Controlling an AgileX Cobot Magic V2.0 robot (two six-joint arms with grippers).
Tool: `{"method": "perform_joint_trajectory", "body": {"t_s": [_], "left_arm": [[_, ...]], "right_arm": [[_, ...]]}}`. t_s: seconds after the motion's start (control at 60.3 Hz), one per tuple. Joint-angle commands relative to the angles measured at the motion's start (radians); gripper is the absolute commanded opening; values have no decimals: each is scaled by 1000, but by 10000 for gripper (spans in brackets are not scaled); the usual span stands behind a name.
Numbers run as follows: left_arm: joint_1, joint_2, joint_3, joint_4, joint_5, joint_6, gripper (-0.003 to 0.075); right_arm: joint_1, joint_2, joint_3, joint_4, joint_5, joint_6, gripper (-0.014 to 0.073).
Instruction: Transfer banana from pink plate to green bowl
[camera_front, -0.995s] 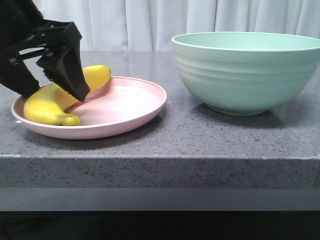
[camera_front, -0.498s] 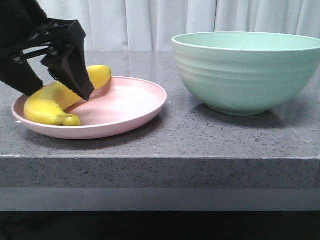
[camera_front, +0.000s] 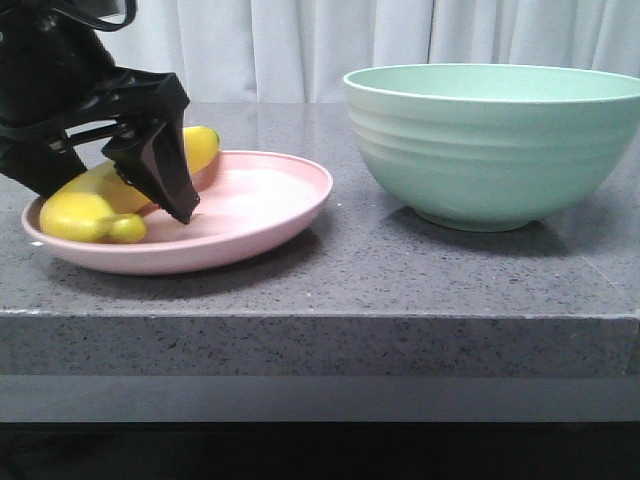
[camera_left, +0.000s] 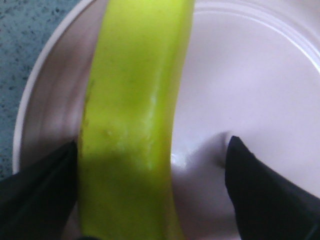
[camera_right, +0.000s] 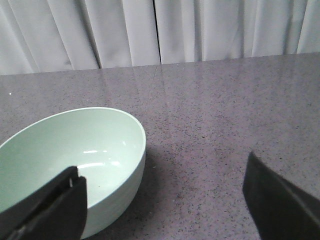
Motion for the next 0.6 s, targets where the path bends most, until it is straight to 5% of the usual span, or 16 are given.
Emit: {"method": "perform_joint_trajectory", "body": {"t_s": [0.0, 0.149, 0.398, 0.58], "left_arm": [[-6, -25, -27, -15, -34, -6, 566], [-6, -25, -27, -13, -34, -6, 503], [-6, -25, -27, -13, -46, -6, 263], [-6, -25, -32, -13, -111, -6, 191]], "right_arm": [[-4, 13, -35, -1, -80, -1, 642], [-4, 13, -35, -1, -80, -1, 642], [-4, 13, -35, -1, -80, -1, 642], [-4, 13, -35, -1, -80, -1, 642]]}}
